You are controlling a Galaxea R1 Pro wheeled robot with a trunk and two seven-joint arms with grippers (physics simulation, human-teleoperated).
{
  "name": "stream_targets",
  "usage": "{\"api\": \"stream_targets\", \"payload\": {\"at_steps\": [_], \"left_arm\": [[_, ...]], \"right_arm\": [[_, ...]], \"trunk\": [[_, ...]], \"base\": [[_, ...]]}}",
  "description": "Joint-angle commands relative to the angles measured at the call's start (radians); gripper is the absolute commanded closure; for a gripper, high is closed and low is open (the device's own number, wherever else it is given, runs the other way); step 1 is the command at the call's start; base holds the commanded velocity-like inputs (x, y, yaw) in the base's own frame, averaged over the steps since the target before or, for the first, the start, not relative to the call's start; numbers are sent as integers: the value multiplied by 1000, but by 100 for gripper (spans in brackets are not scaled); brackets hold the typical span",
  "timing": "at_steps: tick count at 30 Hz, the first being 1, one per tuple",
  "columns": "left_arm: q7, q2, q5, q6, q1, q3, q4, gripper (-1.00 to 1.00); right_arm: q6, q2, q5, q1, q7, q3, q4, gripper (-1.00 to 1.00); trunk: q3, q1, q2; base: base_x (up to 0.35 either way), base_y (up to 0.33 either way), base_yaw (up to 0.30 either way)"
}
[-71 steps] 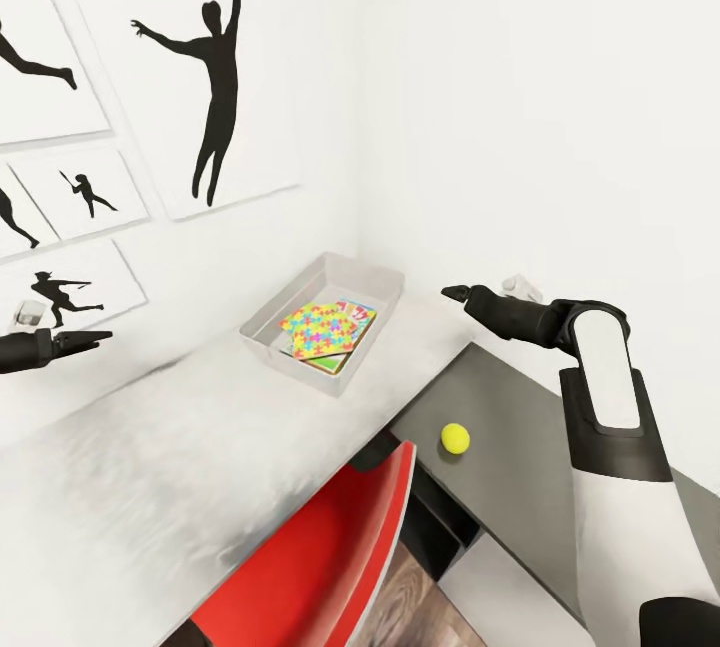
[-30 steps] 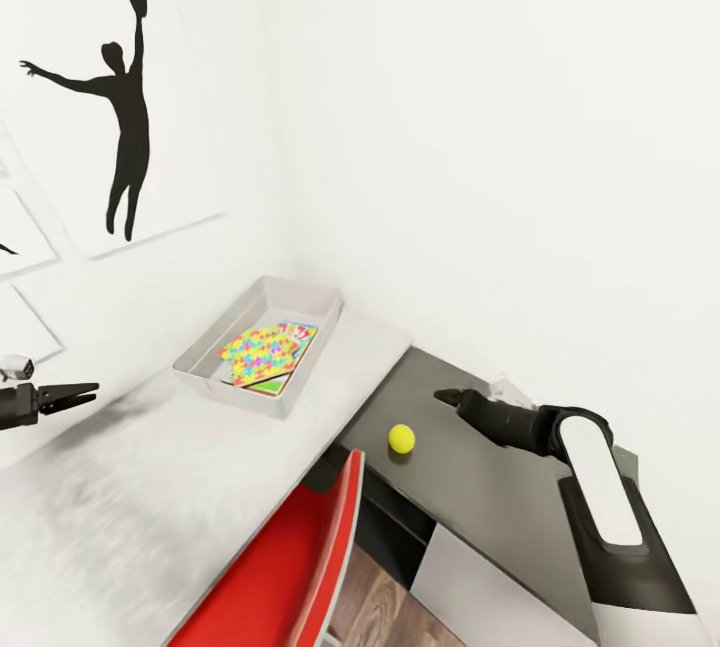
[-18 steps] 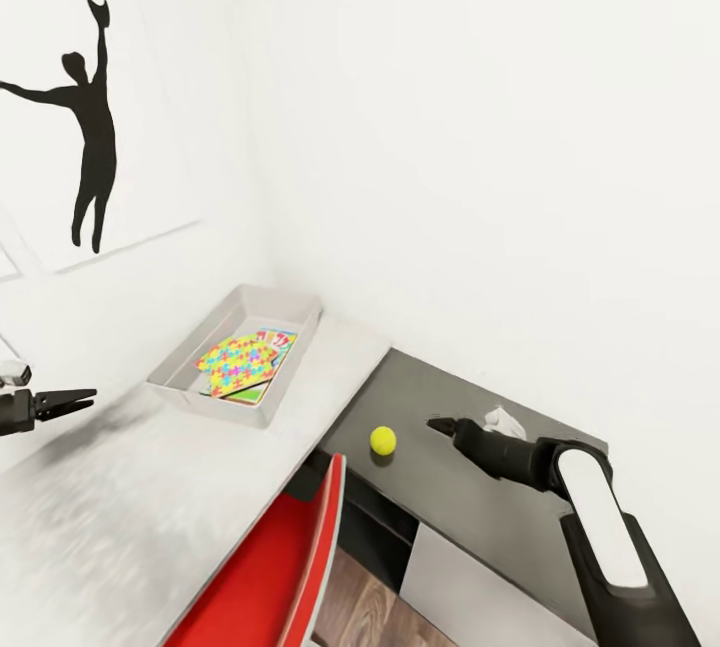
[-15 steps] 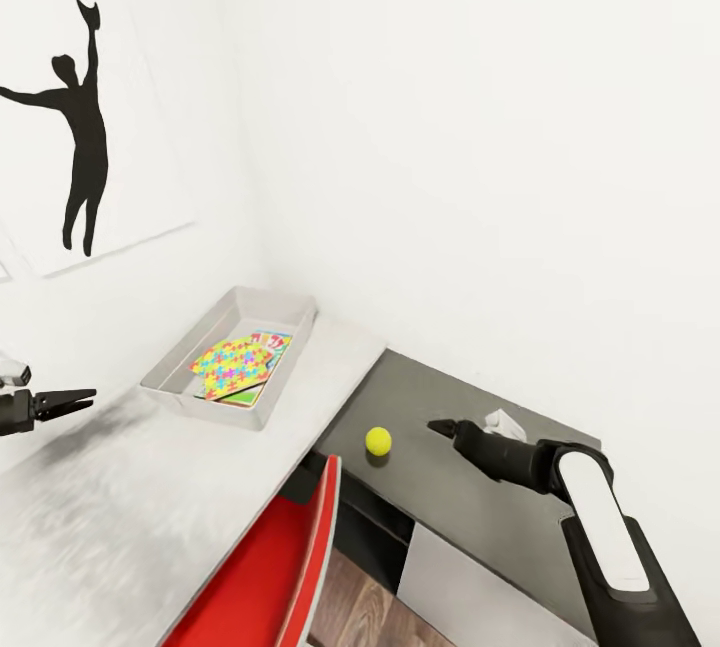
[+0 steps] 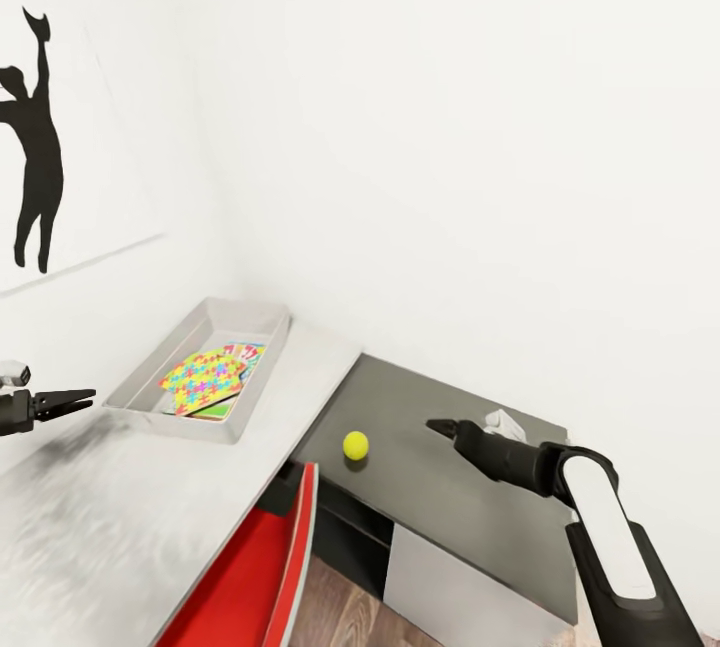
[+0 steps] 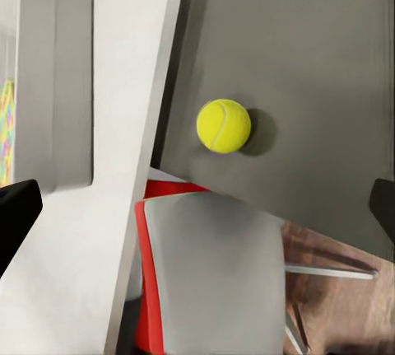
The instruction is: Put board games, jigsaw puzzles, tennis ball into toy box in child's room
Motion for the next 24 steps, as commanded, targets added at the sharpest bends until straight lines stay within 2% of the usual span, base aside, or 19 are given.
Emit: {"api": "stream_targets", "payload": {"at_steps": [1, 9, 24], "left_arm": [[-4, 1, 7, 11, -1, -9, 0, -100], [-4, 1, 7, 11, -1, -9, 0, -100], [-4, 0, 7, 11, 0, -9, 0, -100]], "right_arm": [[3, -1, -10, 0, -9, -1, -1, -100], [3, 1, -9, 2, -7, 0, 0, -100], [3, 6, -4, 2, -7, 3, 5, -100]], "trunk": [[-1, 1, -2], [7, 1, -2], [8, 1, -2]], "base": [[-6, 0, -185], [-111, 0, -134], [-80, 0, -9]]}}
